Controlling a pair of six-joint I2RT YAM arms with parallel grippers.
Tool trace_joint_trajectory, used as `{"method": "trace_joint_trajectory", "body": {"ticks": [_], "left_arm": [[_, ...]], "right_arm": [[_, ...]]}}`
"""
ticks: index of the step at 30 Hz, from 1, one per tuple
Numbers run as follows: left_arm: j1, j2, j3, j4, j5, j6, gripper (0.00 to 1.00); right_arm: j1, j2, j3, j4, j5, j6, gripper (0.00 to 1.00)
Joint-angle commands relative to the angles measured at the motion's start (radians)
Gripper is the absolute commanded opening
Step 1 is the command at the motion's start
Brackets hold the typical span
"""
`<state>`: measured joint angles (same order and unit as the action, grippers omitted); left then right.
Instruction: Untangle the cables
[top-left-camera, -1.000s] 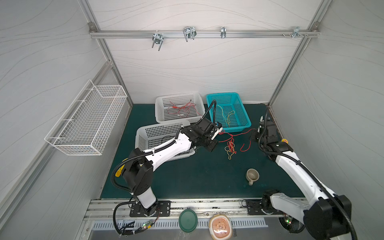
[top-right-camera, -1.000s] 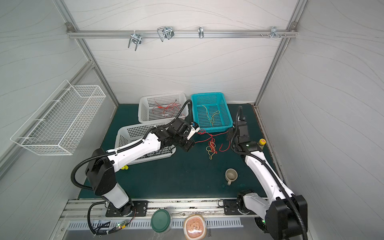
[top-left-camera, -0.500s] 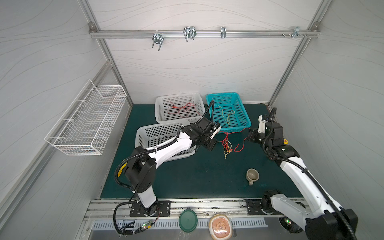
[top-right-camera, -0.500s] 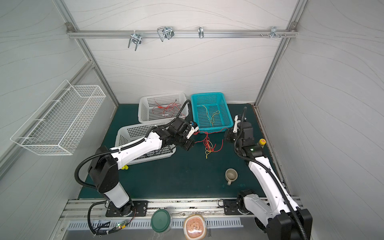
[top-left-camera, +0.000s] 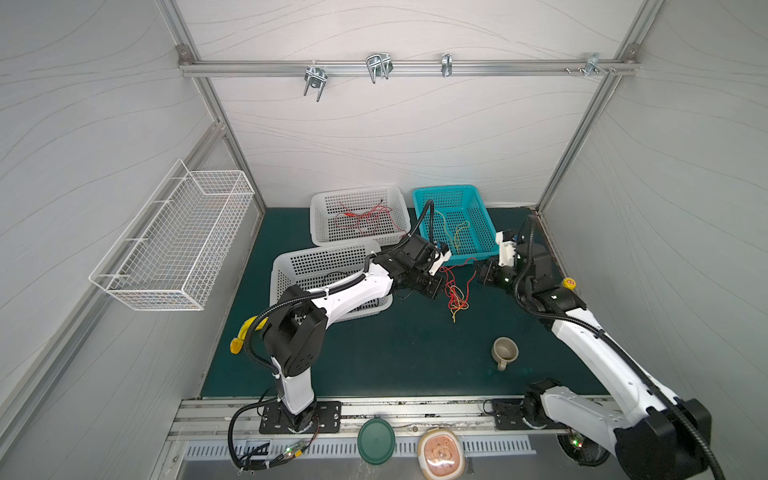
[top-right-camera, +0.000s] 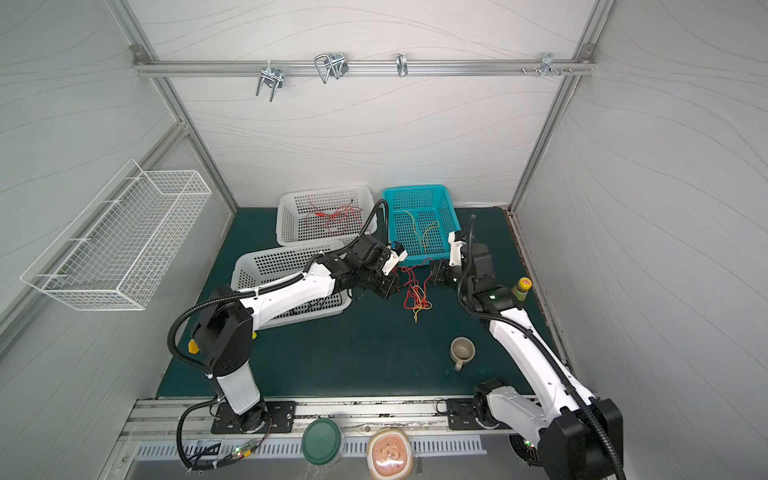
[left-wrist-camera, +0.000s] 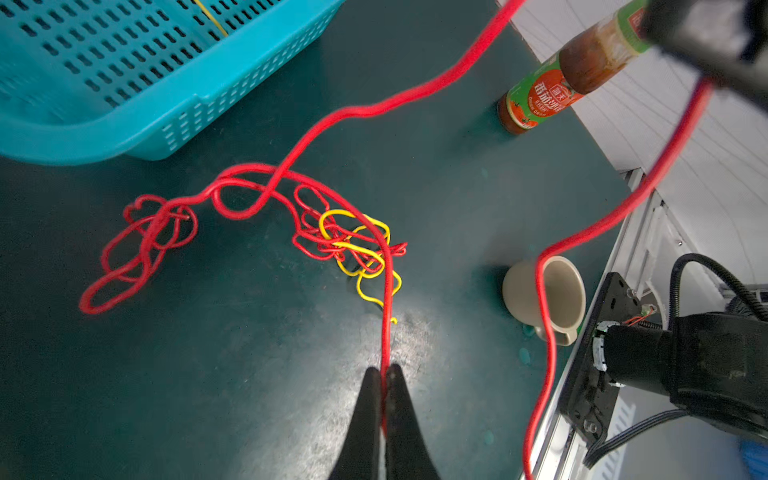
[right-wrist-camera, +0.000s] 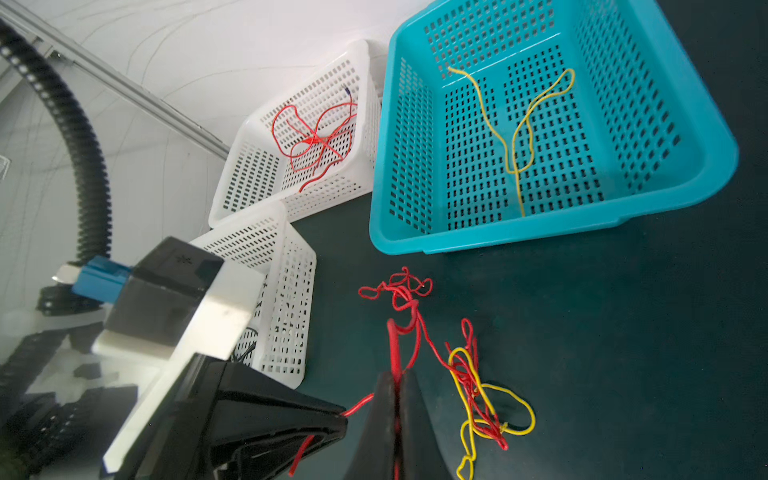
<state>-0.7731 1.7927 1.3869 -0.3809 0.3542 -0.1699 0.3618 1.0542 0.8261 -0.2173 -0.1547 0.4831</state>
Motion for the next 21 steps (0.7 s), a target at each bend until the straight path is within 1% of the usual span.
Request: {"method": "trace_joint_trajectory", "body": {"ticks": [1,2,4,5,8,12,13,15,16,19,21], "left_arm": [[-0.005,0.016,0.054,0.064,0.035,-0.016,0.09],[-0.006,0.012,0.049,0.060,0.034,-0.014,0.18],[-0.004,0.006,0.043,0.056,0.028,-0.006,0.29],[-0.003,0.001,0.041,0.054,0.023,-0.002,0.36],[0.002,-0.013,0.036,0.041,0.015,0.013,0.49],[0.026,-0.050,0.019,0.040,0.042,0.022,0.60],[0.038,-0.064,0.011,0.048,0.058,0.019,0.67],[0.058,-0.087,0.002,0.059,0.074,0.014,0.72],[0.069,-0.098,-0.001,0.063,0.082,0.012,0.73],[0.092,-0.126,-0.001,0.068,0.077,0.012,0.80],[0.103,-0.138,0.004,0.071,0.056,0.012,0.81]], "right_arm": [[0.016,0.018,0.007,0.023,0.005,0.012,0.00],[0.016,0.019,0.007,0.024,0.009,0.009,0.00],[0.016,0.023,0.012,0.022,0.013,-0.001,0.00],[0.016,0.024,0.016,0.016,0.016,-0.009,0.00],[0.017,0.033,0.031,0.001,0.017,-0.030,0.00],[0.016,0.044,0.039,-0.007,0.024,-0.047,0.00],[0.016,0.045,0.039,-0.007,0.028,-0.052,0.00],[0.016,0.049,0.039,-0.011,0.039,-0.062,0.00],[0.016,0.053,0.041,-0.011,0.042,-0.071,0.00],[0.016,0.064,0.047,-0.016,0.042,-0.101,0.00],[0.016,0.068,0.048,-0.018,0.027,-0.129,0.00]]}}
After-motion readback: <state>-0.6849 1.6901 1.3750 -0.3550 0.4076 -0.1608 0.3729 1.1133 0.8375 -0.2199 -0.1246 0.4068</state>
